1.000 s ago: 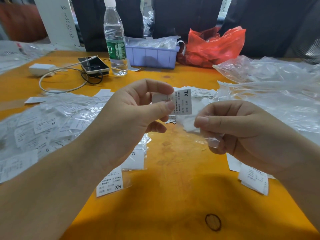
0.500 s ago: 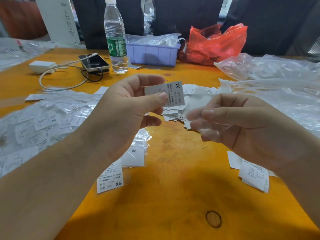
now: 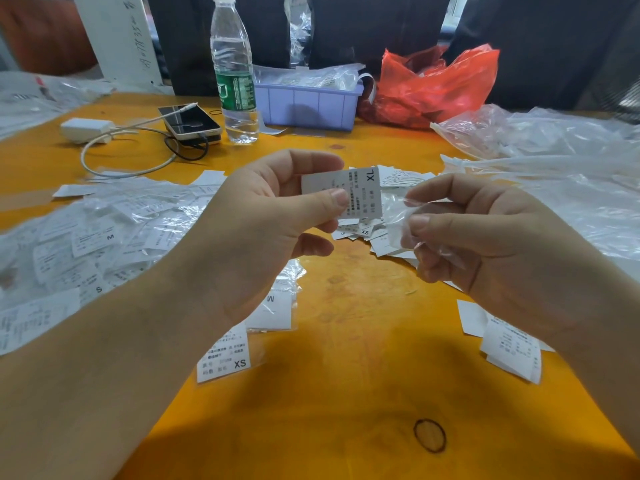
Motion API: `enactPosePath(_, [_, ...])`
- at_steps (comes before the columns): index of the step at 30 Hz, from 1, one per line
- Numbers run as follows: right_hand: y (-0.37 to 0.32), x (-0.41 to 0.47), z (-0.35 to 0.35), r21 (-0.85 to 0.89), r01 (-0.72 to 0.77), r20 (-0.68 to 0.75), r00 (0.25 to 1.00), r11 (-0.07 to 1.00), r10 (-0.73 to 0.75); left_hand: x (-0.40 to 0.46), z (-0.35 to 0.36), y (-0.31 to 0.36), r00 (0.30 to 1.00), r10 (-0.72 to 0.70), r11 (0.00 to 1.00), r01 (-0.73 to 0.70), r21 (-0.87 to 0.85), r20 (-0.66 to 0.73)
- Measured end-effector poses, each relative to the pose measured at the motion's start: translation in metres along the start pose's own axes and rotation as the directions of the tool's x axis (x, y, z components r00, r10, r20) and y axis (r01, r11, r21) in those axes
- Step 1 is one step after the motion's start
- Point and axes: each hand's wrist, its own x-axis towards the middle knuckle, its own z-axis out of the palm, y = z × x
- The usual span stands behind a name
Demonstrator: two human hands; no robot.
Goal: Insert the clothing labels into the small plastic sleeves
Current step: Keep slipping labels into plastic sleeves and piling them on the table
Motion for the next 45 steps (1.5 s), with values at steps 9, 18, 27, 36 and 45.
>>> enactPosePath(9, [0.001, 0.000, 0.000, 0.030, 0.022, 0.024, 0.999, 0.999, -0.022, -0.001, 0.003, 0.000, 1.000, -0.009, 0.999, 0.010, -0.041, 0.023])
enactPosePath(18, [0.003, 0.000, 0.001, 0.042, 0.050, 0.019, 0.999, 0.998, -0.051, -0.001, 0.003, -0.003, 0.996, -0.041, 0.998, 0.045, -0.039, 0.081])
enactPosePath(27, [0.005, 0.000, -0.002, -0.062, 0.075, -0.011, 0.997, 0.995, -0.076, -0.003, 0.005, -0.004, 0.990, -0.007, 0.993, -0.009, 0.116, 0.140])
enactPosePath(36, [0.008, 0.002, -0.002, -0.093, 0.127, 0.000, 0.992, 0.987, -0.128, -0.003, 0.004, -0.003, 0.988, 0.016, 0.985, -0.042, 0.169, 0.151])
enactPosePath(45, [0.010, 0.002, -0.003, -0.120, 0.143, 0.014, 0.990, 0.982, -0.142, -0.004, 0.006, -0.006, 0.974, -0.003, 0.972, -0.051, 0.231, 0.227])
